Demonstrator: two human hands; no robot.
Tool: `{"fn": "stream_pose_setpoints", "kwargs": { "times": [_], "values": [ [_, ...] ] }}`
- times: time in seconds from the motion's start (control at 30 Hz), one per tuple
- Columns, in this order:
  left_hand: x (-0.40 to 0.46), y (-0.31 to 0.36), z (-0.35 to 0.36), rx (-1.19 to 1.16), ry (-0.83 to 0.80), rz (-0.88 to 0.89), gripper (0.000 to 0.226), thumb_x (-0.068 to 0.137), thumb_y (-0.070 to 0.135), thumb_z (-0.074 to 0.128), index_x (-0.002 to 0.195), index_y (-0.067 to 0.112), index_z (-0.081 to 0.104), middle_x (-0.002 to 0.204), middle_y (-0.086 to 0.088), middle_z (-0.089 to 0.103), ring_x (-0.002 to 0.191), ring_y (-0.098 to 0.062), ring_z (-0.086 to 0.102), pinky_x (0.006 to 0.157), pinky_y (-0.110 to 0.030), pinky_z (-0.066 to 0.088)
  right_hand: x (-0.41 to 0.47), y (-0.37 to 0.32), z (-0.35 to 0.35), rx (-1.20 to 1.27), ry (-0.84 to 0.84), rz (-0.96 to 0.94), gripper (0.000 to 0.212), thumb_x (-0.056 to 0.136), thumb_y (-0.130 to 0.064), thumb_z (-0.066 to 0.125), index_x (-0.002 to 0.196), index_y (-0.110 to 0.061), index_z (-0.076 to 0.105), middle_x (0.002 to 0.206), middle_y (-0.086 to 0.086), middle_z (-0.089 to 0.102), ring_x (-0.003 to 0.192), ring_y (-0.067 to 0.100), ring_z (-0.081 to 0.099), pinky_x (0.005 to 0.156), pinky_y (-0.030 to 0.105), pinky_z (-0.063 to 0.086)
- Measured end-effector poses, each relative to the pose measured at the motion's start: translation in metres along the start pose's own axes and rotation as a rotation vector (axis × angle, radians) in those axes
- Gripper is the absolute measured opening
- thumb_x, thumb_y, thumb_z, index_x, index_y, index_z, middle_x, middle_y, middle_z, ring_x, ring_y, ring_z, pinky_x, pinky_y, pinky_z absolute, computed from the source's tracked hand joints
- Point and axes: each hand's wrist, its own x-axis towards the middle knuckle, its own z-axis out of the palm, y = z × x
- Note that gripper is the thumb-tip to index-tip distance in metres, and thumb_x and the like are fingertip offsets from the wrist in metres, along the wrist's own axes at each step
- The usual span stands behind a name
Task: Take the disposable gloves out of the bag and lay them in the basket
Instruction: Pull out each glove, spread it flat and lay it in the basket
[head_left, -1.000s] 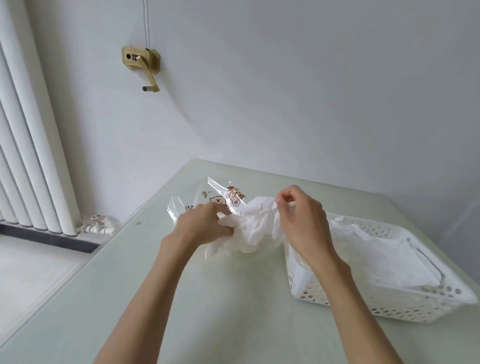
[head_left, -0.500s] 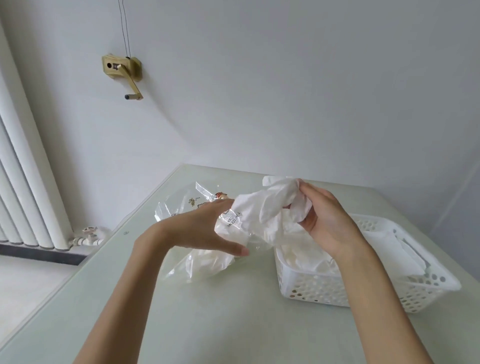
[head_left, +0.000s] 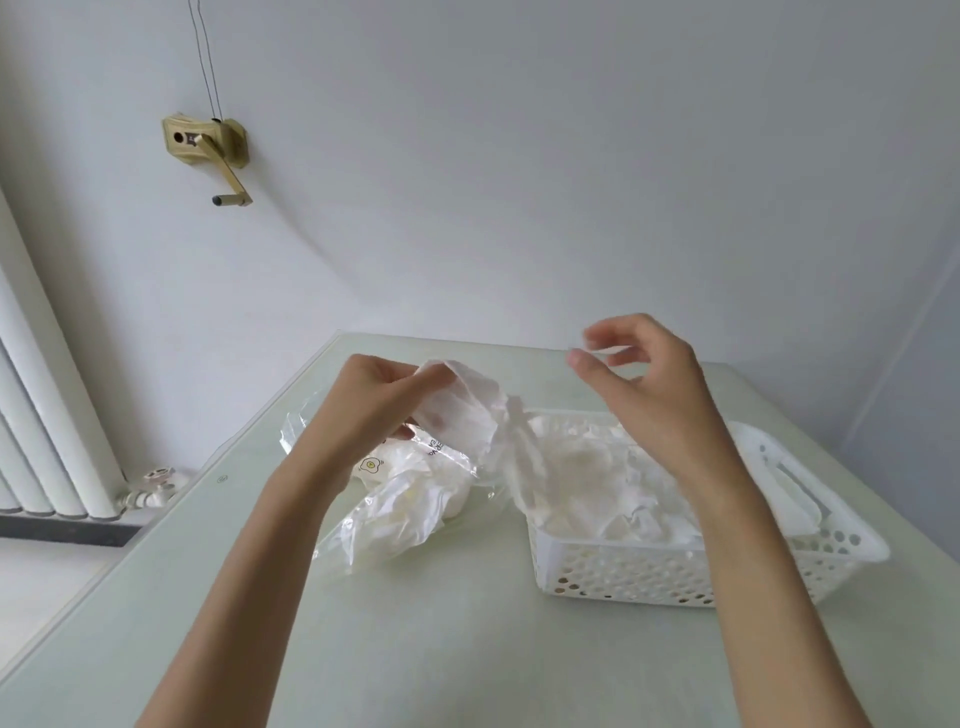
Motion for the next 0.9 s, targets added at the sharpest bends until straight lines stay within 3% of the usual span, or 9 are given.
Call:
{"fn": "stream_pose_setpoints", "kwargs": {
  "times": [0.13, 0.23, 0.33, 0.4, 0.53, 0.6, 0.67, 0.8, 0.9],
  "values": [
    [0.000, 0.003, 0.007, -0.065, 0.021, -0.101, 0.026, 0.092, 0.022, 0.054, 0.073, 0.011, 0.069, 0.050, 0.006, 0.065, 0.043, -0.002, 0.058, 0.065, -0.024, 0.051, -0.026, -0.039, 0.007, -0.089, -0.453, -0.069, 0.040, 0.065, -0.045, 0.082, 0.099, -0.030, 0.064, 0.095, -0.017, 0.066, 0.085, 0.000, 0.062, 0.072, 0.015, 0.046],
    [-0.001, 0.005, 0.013, -0.111, -0.011, -0.110, 0.025, 0.093, 0.021, 0.051, 0.077, 0.009, 0.066, 0.051, 0.006, 0.065, 0.045, -0.003, 0.061, 0.070, -0.026, 0.054, -0.034, -0.039, 0.028, -0.516, -0.358, -0.145, 0.057, 0.069, -0.048, 0.078, 0.114, -0.033, 0.047, 0.109, -0.020, 0.050, 0.097, 0.005, 0.052, 0.076, 0.026, 0.041],
    [-0.004, 0.006, 0.013, -0.109, -0.050, -0.104, 0.027, 0.093, 0.023, 0.050, 0.082, 0.007, 0.068, 0.059, 0.004, 0.070, 0.053, -0.004, 0.065, 0.071, -0.025, 0.054, -0.031, -0.035, 0.038, -0.609, -0.209, -0.159, 0.033, 0.084, -0.035, 0.068, 0.113, -0.031, 0.053, 0.106, -0.012, 0.060, 0.096, 0.015, 0.059, 0.072, 0.027, 0.042],
    [-0.005, 0.007, 0.010, -0.082, -0.124, -0.099, 0.030, 0.094, 0.031, 0.051, 0.089, 0.010, 0.072, 0.074, 0.002, 0.075, 0.067, -0.006, 0.070, 0.075, -0.026, 0.053, -0.025, -0.028, 0.036, -0.504, -0.140, -0.140, 0.013, 0.088, -0.032, 0.062, 0.101, -0.031, 0.067, 0.093, -0.007, 0.069, 0.088, 0.019, 0.065, 0.072, 0.031, 0.050],
    [0.001, -0.005, 0.002, -0.071, -0.168, 0.118, 0.037, 0.078, 0.052, 0.066, 0.109, 0.031, 0.066, 0.113, 0.013, 0.069, 0.099, -0.001, 0.067, 0.080, -0.022, 0.053, -0.014, -0.019, 0.009, -0.133, -0.225, -0.092, 0.011, 0.090, -0.024, 0.062, 0.083, -0.028, 0.070, 0.076, -0.011, 0.068, 0.071, 0.008, 0.063, 0.070, 0.027, 0.051],
    [0.004, -0.009, 0.003, -0.123, -0.374, 0.308, 0.063, 0.066, 0.047, 0.068, 0.126, 0.040, 0.050, 0.138, 0.021, 0.050, 0.124, 0.006, 0.048, 0.095, -0.019, 0.048, -0.013, -0.017, -0.007, 0.005, -0.390, -0.044, 0.014, 0.095, -0.020, 0.056, 0.086, -0.022, 0.066, 0.075, -0.017, 0.062, 0.066, 0.003, 0.055, 0.068, 0.016, 0.044],
    [0.006, -0.003, 0.017, -0.162, -0.570, 0.419, 0.073, 0.066, 0.034, 0.067, 0.134, 0.038, 0.042, 0.146, 0.022, 0.040, 0.135, 0.005, 0.035, 0.106, -0.019, 0.039, -0.015, -0.009, -0.021, 0.076, -0.511, -0.015, 0.014, 0.098, -0.019, 0.051, 0.092, -0.018, 0.064, 0.079, -0.010, 0.061, 0.068, 0.009, 0.052, 0.067, 0.019, 0.043],
    [0.014, 0.019, 0.060, -0.484, -0.604, 0.254, 0.040, 0.093, 0.024, 0.038, 0.129, 0.015, 0.051, 0.136, -0.003, 0.057, 0.122, -0.019, 0.056, 0.100, -0.029, 0.047, -0.018, -0.002, -0.047, 0.210, -0.546, 0.002, 0.022, 0.098, -0.010, 0.048, 0.096, -0.022, 0.067, 0.077, -0.004, 0.058, 0.065, 0.009, 0.049, 0.055, 0.018, 0.040],
    [0.014, 0.023, 0.083, -0.363, -0.663, 0.024, 0.059, 0.098, 0.051, 0.024, 0.130, 0.012, 0.054, 0.124, -0.012, 0.062, 0.108, -0.028, 0.060, 0.091, -0.031, 0.048, -0.017, 0.005, -0.069, 0.292, -0.500, 0.079, 0.022, 0.098, -0.012, 0.048, 0.097, -0.018, 0.069, 0.072, -0.005, 0.061, 0.063, 0.008, 0.050, 0.052, 0.018, 0.040]
  ]
}}
